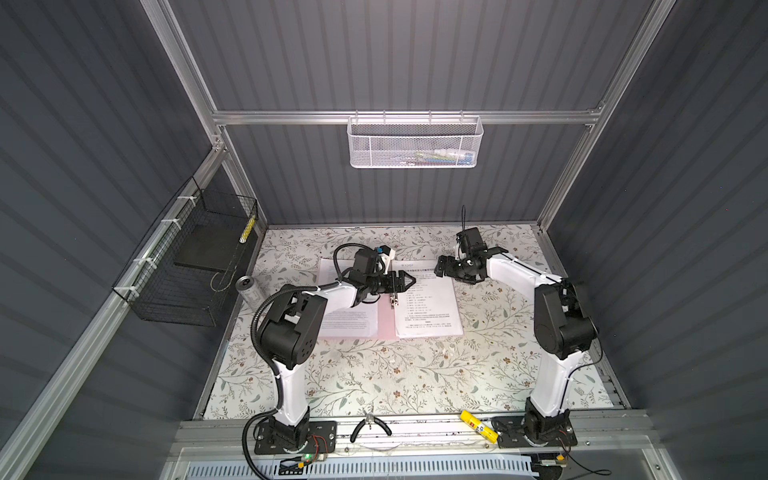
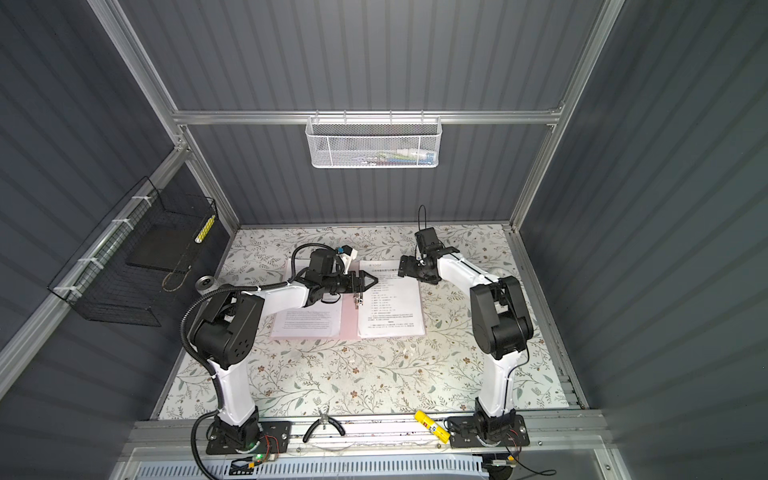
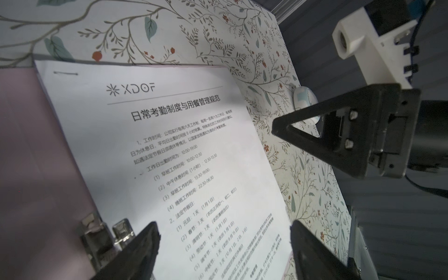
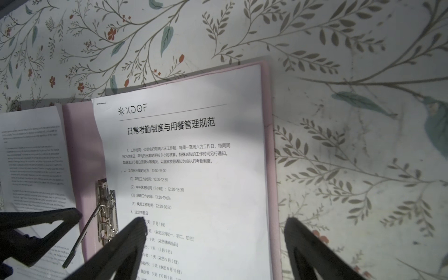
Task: Put the files into the folder
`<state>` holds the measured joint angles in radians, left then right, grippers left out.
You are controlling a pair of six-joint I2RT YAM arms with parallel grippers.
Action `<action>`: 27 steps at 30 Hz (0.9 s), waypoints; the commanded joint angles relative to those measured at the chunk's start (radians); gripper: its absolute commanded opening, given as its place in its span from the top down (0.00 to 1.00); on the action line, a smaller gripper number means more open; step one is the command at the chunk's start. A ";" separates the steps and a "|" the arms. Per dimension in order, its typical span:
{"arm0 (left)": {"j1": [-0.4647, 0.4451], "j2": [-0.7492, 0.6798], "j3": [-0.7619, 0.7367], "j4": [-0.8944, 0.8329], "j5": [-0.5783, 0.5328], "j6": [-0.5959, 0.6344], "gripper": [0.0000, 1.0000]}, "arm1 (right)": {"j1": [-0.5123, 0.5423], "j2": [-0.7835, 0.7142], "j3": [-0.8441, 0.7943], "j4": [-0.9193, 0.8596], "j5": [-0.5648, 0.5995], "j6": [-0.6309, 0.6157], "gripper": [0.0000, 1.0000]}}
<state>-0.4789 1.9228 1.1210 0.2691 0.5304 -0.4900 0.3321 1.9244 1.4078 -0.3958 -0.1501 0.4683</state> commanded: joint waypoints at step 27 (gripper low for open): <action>0.155 -0.503 -0.533 -0.024 -0.163 -0.034 0.23 | 0.245 0.154 0.029 0.243 -0.472 0.447 0.76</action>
<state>-0.3313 1.4189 0.5976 0.2119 0.3218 -0.5198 0.5800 2.0632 1.4052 -0.1726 -0.5926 0.8768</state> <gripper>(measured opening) 0.777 0.243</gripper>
